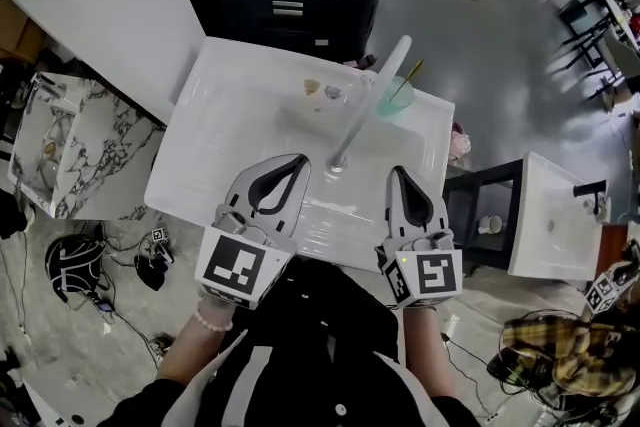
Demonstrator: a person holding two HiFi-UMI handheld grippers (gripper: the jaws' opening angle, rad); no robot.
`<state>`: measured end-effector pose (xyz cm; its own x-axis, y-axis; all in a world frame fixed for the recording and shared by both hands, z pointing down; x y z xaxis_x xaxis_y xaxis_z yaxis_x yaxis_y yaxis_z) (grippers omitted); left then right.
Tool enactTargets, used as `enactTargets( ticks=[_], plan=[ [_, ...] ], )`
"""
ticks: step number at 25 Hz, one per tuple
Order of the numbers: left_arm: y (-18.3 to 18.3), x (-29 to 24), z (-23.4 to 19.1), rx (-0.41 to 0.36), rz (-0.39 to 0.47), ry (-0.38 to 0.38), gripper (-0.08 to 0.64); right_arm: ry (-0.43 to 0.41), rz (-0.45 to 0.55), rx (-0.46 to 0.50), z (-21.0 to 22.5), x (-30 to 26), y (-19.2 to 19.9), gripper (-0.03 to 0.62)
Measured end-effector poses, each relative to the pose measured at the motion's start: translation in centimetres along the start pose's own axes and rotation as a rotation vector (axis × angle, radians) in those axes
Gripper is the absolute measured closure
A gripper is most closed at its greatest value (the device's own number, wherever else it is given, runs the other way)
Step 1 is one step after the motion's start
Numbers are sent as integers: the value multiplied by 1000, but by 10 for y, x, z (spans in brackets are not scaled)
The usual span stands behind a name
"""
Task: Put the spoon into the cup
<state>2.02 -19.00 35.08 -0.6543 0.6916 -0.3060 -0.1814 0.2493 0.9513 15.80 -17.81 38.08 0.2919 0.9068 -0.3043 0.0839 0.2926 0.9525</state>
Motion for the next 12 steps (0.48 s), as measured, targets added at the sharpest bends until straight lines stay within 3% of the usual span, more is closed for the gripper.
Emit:
enactTargets(
  ticks=[12],
  plan=[
    [4,-2,-3,18,4,6,563,-8,-20,5,-4,-3,3,591]
  ],
)
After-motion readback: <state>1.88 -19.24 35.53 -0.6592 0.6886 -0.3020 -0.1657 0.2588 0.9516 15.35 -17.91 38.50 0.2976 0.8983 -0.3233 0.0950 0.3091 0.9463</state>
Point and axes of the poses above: the fingertips, and each gripper's own axes: x backward along the fingers, z to its right, y out of its underside, the point moved 1 cm from there along x, backward along the fingers, and after that the axes turned 8 degrees about -z, right-handed, at the moved point
